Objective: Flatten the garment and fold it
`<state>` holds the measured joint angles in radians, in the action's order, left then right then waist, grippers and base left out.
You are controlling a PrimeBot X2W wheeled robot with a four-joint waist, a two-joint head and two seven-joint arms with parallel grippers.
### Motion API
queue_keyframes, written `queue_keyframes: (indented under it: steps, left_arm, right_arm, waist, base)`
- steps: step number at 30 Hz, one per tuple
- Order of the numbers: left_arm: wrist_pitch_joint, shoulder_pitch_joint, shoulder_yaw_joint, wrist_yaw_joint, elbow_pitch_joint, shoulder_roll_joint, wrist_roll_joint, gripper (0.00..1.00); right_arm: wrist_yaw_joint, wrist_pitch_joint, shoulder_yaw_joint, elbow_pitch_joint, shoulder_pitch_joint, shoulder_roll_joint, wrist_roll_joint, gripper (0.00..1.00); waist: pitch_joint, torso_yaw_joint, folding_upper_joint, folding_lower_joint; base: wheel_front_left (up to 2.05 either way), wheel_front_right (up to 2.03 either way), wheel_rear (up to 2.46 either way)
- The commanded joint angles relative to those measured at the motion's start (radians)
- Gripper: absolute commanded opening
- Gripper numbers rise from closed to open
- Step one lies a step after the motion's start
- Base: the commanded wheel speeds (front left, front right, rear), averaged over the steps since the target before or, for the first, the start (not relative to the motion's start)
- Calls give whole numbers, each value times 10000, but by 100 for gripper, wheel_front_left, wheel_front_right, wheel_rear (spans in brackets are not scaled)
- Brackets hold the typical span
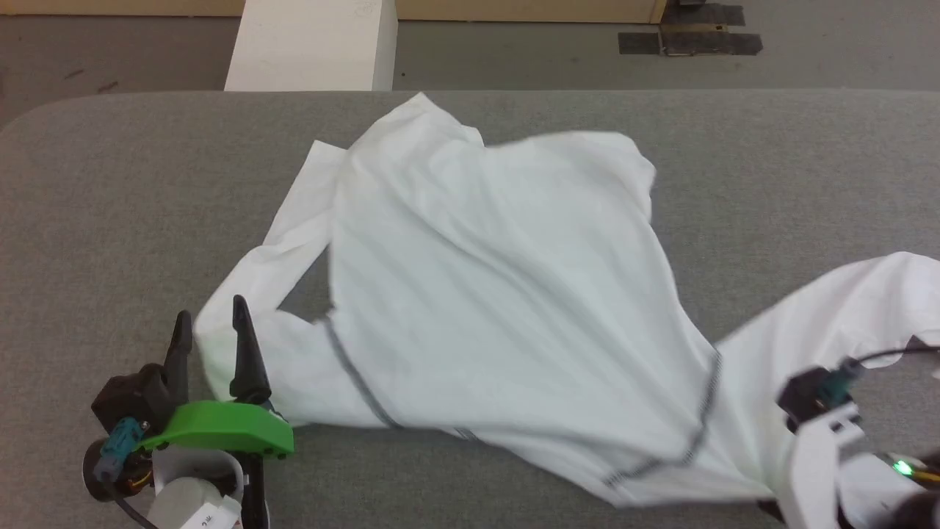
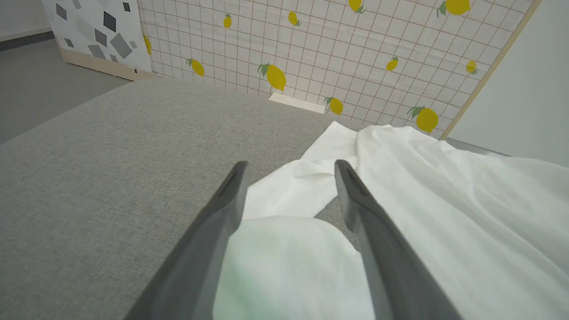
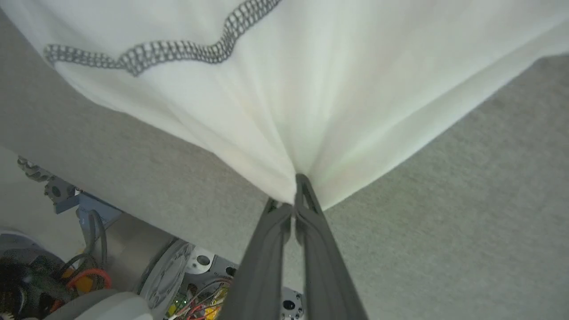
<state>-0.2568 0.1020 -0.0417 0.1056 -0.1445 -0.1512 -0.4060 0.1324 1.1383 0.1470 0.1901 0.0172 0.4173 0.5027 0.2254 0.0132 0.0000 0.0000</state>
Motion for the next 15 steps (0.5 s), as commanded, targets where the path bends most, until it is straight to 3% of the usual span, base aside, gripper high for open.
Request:
queue_keyframes:
  steps: [1, 5, 7, 8, 9, 13, 15]
  left_arm:
    - [-48, 136, 21, -57, -25, 56, 17, 100]
    - [-48, 209, -25, -82, -90, 87, 17, 100]
    - [-48, 244, -44, -103, -131, 95, 6, 100]
    - [-48, 256, -45, -109, -151, 95, -1, 100]
    - [-48, 261, -42, -114, -171, 93, -10, 100]
    - [-48, 257, -58, -107, -227, 83, -22, 100]
    - [-48, 247, -52, -100, -255, 66, -36, 100]
  right_arm:
    - [-17, 787, -446, 278, 573, 106, 113, 0]
    - [-17, 2233, -1494, 966, 1551, -59, 37, 0]
    - [-17, 2374, -1844, 1179, 1750, -131, -237, 0]
    - [-17, 2171, -2023, 1294, 1722, -348, -240, 11]
    - [-17, 1882, -2170, 1426, 1646, -659, -195, 100]
    - [-17, 430, -2808, 1977, 995, -1981, 528, 100]
    - [-17, -580, -3207, 2302, 560, -2311, 569, 100]
  waist:
    - [-67, -72, 0, 0]
    - [-80, -84, 0, 0]
    - [-78, -71, 0, 0]
    - [-79, -72, 0, 0]
    - [-86, -80, 0, 0]
    - [-152, -59, 0, 0]
    - [-207, -57, 0, 0]
  base:
    - [0, 0, 0]
    - [0, 0, 0]
    - [0, 0, 0]
    - [0, 0, 0]
    - [0, 0, 0]
    - [0, 0, 0]
    - [0, 0, 0]
